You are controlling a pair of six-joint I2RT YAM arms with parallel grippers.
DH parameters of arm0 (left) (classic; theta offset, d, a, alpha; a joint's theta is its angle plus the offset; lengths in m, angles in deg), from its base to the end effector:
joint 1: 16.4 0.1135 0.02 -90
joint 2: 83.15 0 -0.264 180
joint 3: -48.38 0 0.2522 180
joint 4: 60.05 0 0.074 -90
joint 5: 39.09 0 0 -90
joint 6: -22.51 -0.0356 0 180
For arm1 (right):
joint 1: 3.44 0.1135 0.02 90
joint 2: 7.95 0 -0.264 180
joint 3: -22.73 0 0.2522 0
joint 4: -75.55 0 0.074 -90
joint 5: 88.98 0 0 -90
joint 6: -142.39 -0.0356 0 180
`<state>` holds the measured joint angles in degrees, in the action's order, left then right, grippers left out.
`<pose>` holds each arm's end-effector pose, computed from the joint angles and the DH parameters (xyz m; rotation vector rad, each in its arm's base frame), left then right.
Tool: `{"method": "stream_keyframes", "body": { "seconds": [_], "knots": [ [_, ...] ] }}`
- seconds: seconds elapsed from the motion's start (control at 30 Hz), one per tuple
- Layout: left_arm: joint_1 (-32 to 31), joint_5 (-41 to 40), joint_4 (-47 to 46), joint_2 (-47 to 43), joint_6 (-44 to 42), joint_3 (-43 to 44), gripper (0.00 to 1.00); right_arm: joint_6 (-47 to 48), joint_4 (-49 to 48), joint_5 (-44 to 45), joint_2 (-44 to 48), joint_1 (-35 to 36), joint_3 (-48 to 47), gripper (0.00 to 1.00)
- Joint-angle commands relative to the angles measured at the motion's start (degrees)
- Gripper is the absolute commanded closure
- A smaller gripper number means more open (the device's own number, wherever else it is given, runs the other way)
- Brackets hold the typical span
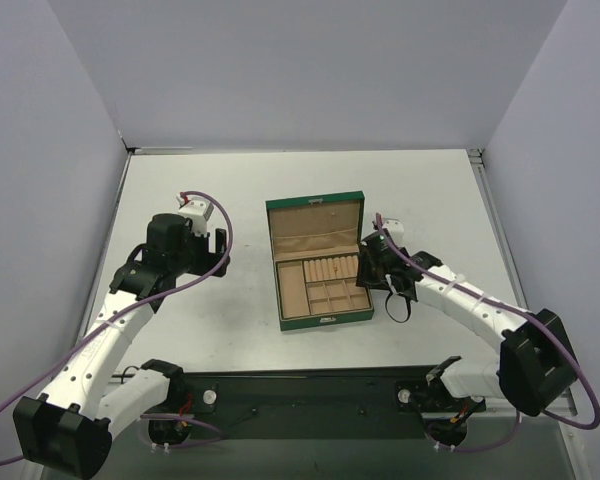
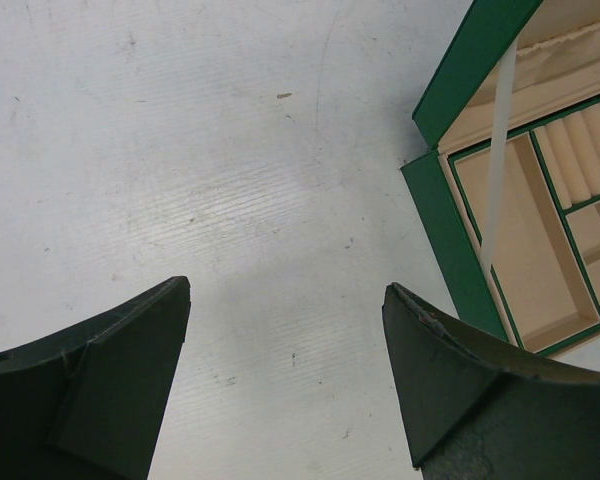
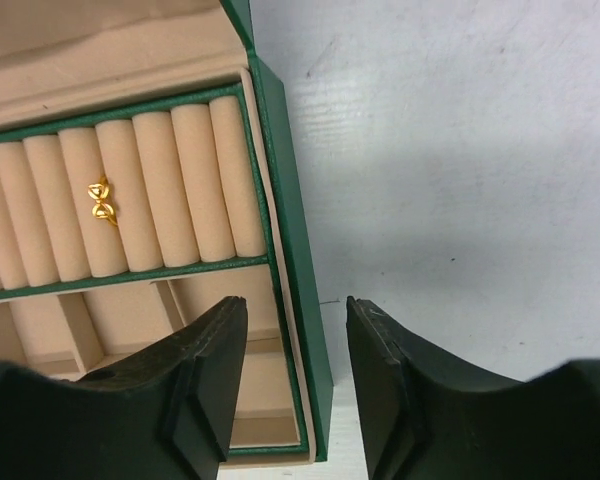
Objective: Organize the mixed jewelry
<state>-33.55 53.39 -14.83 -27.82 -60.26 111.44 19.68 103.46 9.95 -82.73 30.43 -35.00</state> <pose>0.1970 -0.0624 0.2979 0.2174 2.2285 -0.2806 0.2265 0.1454 0.2172 0.0529 2.3763 0.3856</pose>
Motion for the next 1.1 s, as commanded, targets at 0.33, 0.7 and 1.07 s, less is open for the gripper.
{"method": "stream_keyframes", "body": {
  "seconds": [0.33, 0.7, 1.07],
  "knots": [
    [-0.1, 2.1, -1.8, 0.2, -0.3, 0.5, 0.12, 0.2, 0.5, 9.7, 14.2, -1.1, 3.3, 0.20],
    [-0.1, 2.9, -2.4, 2.7, 2.4, 1.5, 0.12, -3.5, 0.7, 6.2, 19.1, -8.6, 8.1, 0.09],
    [0.3, -6.0, -3.2, 3.0, 9.5, 2.8, 0.05, -5.7, -1.9, 3.0, 20.6, -9.8, 12.7, 0.08]
  ]
}}
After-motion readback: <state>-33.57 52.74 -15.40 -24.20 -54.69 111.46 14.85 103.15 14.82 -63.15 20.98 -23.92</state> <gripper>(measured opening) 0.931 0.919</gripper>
